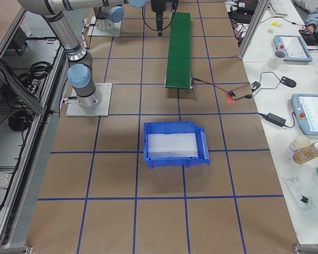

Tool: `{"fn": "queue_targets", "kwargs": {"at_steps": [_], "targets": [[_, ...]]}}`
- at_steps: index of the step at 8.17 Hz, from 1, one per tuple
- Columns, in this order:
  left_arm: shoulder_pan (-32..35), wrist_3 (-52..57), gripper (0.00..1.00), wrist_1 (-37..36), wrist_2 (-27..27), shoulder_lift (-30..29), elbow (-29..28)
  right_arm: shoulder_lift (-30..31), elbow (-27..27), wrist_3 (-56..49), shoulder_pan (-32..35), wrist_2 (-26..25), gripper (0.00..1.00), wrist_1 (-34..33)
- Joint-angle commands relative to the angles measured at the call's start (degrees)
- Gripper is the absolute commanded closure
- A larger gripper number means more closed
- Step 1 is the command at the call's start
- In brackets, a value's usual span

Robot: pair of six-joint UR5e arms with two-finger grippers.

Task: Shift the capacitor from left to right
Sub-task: 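Lower the left gripper to the brown capacitor beside the belt and grasp it, then lift the capacitor with the left gripper and place it upright on the belt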

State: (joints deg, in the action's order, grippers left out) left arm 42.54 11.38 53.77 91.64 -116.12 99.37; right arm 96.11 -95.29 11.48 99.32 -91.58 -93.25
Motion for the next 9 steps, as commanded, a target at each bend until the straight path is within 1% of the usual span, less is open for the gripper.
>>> {"fn": "queue_targets", "kwargs": {"at_steps": [1,3,4,5,6,7,8,9], "targets": [[0.0,-0.22,0.1,0.01,0.56,-2.53,0.03,-0.05,0.02,-0.05,0.0,-0.08,0.0,-0.08],[-0.08,0.57,0.19,0.01,0.91,-4.2,0.03,-0.05,0.02,0.12,0.0,0.0,0.0,-0.09],[-0.08,0.57,0.35,0.45,1.6,-4.2,0.03,-0.05,0.02,0.56,0.0,-0.17,0.0,-0.17],[-0.17,0.48,0.64,1.06,1.87,-4.11,0.03,-0.05,0.02,0.39,0.0,0.0,0.0,-0.78],[-0.17,0.48,1.0,1.5,1.79,-3.68,0.03,-1.0,0.11,-0.05,0.0,0.52,0.0,-1.4],[-0.17,0.57,1.0,3.34,1.7,-2.72,-0.06,-2.67,0.19,0.3,0.0,1.05,0.0,-2.8],[-0.17,0.75,1.0,4.75,1.61,-1.92,-0.14,-5.9,0.37,0.21,-0.09,0.71,0.0,-5.86],[0.35,0.92,1.0,5.63,1.61,0.35,-0.32,-9.24,0.37,0.13,-0.44,0.18,0.0,-6.58]]}}
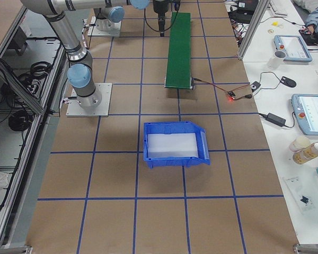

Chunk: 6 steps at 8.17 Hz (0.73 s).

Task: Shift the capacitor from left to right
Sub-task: 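Lift the capacitor with the left gripper and place it upright on the belt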

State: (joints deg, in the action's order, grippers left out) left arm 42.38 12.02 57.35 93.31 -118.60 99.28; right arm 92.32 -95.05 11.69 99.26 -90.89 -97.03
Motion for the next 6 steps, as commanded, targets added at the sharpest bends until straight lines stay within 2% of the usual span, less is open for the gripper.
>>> {"fn": "queue_targets", "kwargs": {"at_steps": [1,2,3,5,6], "targets": [[2.6,0.45,1.0,5.28,-0.41,6.94,-0.49,-6.7,0.21,0.0,-0.64,-0.26,0.0,-4.29],[7.23,3.24,1.0,6.44,-0.76,12.2,-0.58,-7.59,-0.05,0.17,-0.64,-0.51,0.0,-10.74],[13.63,9.79,1.0,6.37,-0.5,15.3,-0.67,-9.86,-0.31,0.17,-0.64,-0.08,0.0,-12.63],[23.67,12.31,1.0,5.93,-1.02,15.86,-0.67,-14.69,-0.75,-0.79,-1.6,0.19,0.0,-13.79],[27.1,12.58,1.0,5.49,-1.55,15.34,-0.58,-15.06,-1.8,-5.93,-4.48,1.49,0.0,-13.88]]}}
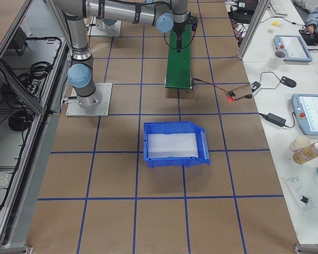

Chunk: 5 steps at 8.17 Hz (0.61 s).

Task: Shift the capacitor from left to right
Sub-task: 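Lift the capacitor with the left gripper and place it upright on the belt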

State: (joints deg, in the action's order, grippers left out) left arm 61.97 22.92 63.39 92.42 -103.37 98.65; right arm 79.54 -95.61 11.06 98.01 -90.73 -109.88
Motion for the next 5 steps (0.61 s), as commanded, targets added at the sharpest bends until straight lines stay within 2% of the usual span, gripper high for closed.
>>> {"fn": "queue_targets", "kwargs": {"at_steps": [1,2,4,5], "targets": [[8.85,3.95,1.0,-0.73,-0.66,-2.07,0.06,-2.38,-3.5,-12.05,-7.44,6.66,0.0,-1.03],[8.87,5.97,1.0,-0.73,-1.01,-4.44,0.06,-2.81,-6.05,-16.47,-10.27,10.89,0.0,-1.38],[9.31,7.48,1.0,-1.95,-1.18,-7.27,-0.03,-3.34,-7.3,-21.41,-10.56,11.36,0.0,-2.88],[9.66,6.7,1.0,-3.26,-3.36,-7.72,-0.03,-3.78,-7.39,-23.43,-10.65,11.37,0.0,-2.44]]}}
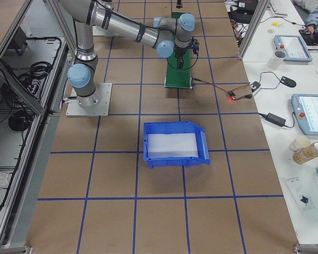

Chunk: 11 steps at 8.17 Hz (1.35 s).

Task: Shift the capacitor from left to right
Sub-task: 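Lift the capacitor with the left gripper and place it upright on the belt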

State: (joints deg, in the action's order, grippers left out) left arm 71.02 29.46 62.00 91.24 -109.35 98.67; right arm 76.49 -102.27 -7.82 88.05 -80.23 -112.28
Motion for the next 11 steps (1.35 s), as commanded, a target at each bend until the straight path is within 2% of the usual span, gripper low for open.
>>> {"fn": "queue_targets", "kwargs": {"at_steps": [1,2,4,5,6,7,9,10,11], "targets": [[0.88,-0.8,1.0,-3.71,-6.03,-2.35,-0.06,-0.99,-0.66,-4.58,-0.6,0.08,0.0,-0.04],[0.88,-0.72,1.0,-6.43,-6.42,-3.14,-0.06,-0.9,-0.65,-4.23,-0.69,-0.1,0.0,-0.22],[1.75,-4.99,1.0,-5.76,-6.43,-3.76,0.03,-0.9,-0.57,-4.05,-0.69,-0.02,0.0,-0.48],[2.71,-8.25,0.29,-5.58,-5.55,-3.15,0.03,-0.99,-0.57,-4.05,-0.69,-0.02,0.0,-0.57],[4.03,-10.19,0.0,-4.53,-5.28,-1.93,0.03,-0.99,-0.57,-4.05,-0.69,-0.02,0.0,-0.48],[5.52,-15.17,0.0,-2.08,-4.41,0.26,0.2,-0.99,-0.57,-3.96,-0.69,-0.02,0.0,-0.57],[9.82,-16.28,0.0,0.29,-3.35,7.53,-0.15,-1.25,-0.65,-3.96,-0.69,-0.1,0.0,-0.57],[10.28,-16.02,0.0,0.84,-2.3,12.19,-0.06,-1.51,-0.65,-3.96,-0.6,0.07,0.0,-0.57],[10.46,-16.8,0.0,1.02,-1.6,14.41,-0.06,-1.6,-0.65,-3.96,-0.6,0.16,0.0,-0.48]]}}
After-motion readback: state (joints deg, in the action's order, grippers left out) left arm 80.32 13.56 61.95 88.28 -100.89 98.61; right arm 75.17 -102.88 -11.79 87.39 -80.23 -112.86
